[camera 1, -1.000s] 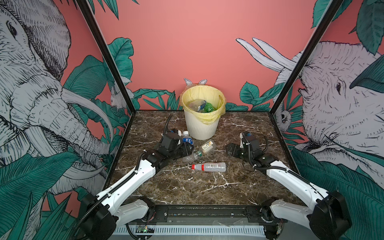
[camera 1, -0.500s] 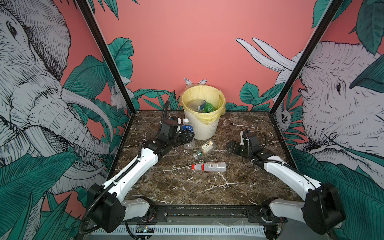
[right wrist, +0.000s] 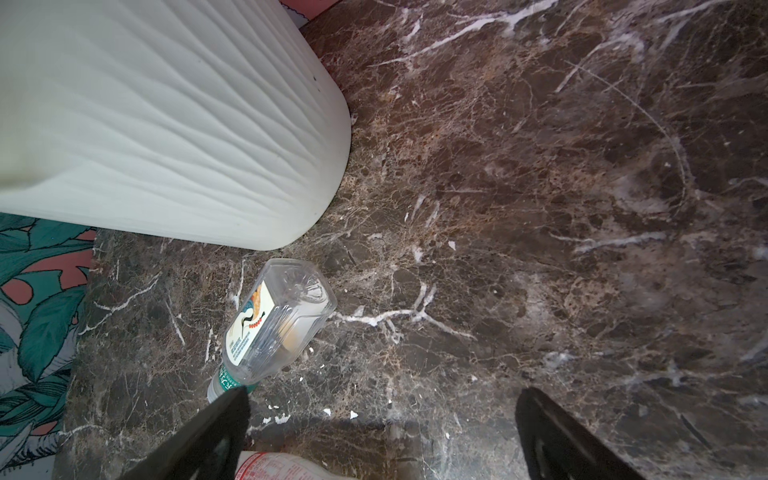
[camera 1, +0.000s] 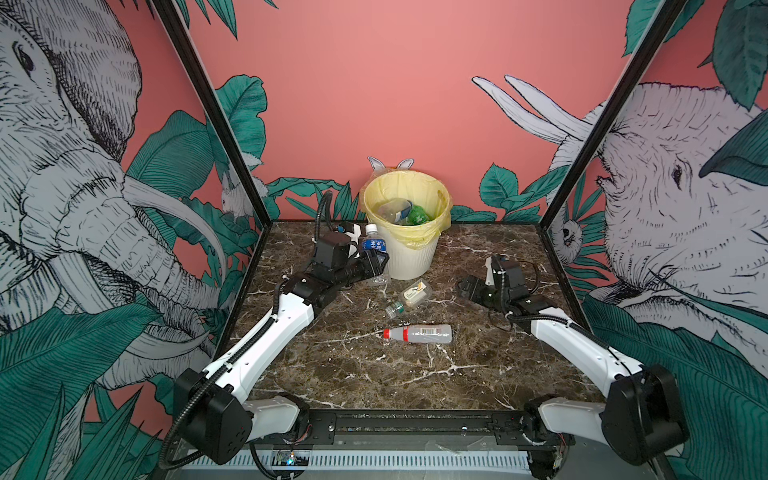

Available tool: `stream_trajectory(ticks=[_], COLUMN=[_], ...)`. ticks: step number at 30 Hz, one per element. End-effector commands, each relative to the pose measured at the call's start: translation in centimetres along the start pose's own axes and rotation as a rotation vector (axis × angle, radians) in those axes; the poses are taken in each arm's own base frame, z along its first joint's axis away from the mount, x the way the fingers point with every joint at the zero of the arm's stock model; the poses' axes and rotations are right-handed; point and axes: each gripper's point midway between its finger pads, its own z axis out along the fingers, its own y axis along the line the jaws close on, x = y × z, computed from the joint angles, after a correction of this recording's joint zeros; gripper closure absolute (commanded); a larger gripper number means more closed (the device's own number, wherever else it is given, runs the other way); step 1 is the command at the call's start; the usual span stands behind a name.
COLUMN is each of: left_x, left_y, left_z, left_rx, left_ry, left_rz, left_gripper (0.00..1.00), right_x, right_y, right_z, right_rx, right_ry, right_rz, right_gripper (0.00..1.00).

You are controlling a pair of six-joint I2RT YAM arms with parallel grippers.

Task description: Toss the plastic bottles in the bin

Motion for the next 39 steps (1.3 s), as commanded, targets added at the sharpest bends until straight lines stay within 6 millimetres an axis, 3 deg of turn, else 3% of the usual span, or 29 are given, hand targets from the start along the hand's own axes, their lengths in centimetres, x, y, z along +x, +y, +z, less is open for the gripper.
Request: stream_trajectory(ticks=[1,8,14,16,19,21,23,24,26,31,36,39], left_x=[-0.2,-1.7,-6.8,-9.0,-12.2,-14.1,-15.5,-16.0,-17.2,-19.6,-19.6,-18.9], left_y=[-0.5,-1.6,-6.2,-8.0,-10.5,-11.5,-11.7,-11.4,-12.4,-13.8,-14.5,-13.8], left_z=[-1.3,-2.9,-1.9,-0.3,3.6,6.3,7.8,8.1,7.2,1.7,-3.7,-5.9], left_rx=[0.042,0.051,0.117,0.149,0.209,0.210,0.183,0.159,0.205,0.228,0.209,0.174], left_ry=[-0.041,-0.103,-0.125,-0.133,-0.124,-0.103,-0.089,-0.082,-0.095,-0.192,-0.238,-0.254], left_rz=[0.013,0.029,0.067,0.091,0.105,0.106,0.116,0.112,0.109,0.125,0.193,0.220], left_gripper=[0.43,0.40,0.36,0.36,0.34,0.22,0.00,0.00,0.01,0.00,0.00,0.00], right_x=[-0.9,-0.6,-0.8,-0.8,-0.9,-0.9,-1.1,-1.3,-1.7,-2.5,-2.5,-2.4], right_y=[0.6,0.4,0.6,0.6,0.8,1.0,1.2,1.2,1.3,0.9,1.1,1.1], right_z=[-0.2,0.0,-0.1,-0.1,0.0,-0.1,-0.5,-0.9,-1.6,-3.2,-3.5,-3.4], right_rx=[-0.027,-0.033,-0.042,-0.046,-0.058,-0.068,-0.074,-0.073,-0.067,-0.030,-0.030,-0.037], right_ry=[-0.027,-0.021,-0.027,-0.034,-0.039,-0.035,-0.042,-0.050,-0.069,-0.104,-0.094,-0.088], right_rz=[-0.001,0.014,0.018,0.028,0.049,0.055,0.056,0.054,0.044,0.005,0.000,0.017], right_gripper=[0.01,0.01,0.01,0.01,0.01,0.01,0.01,0.01,0.01,0.00,0.01,0.01])
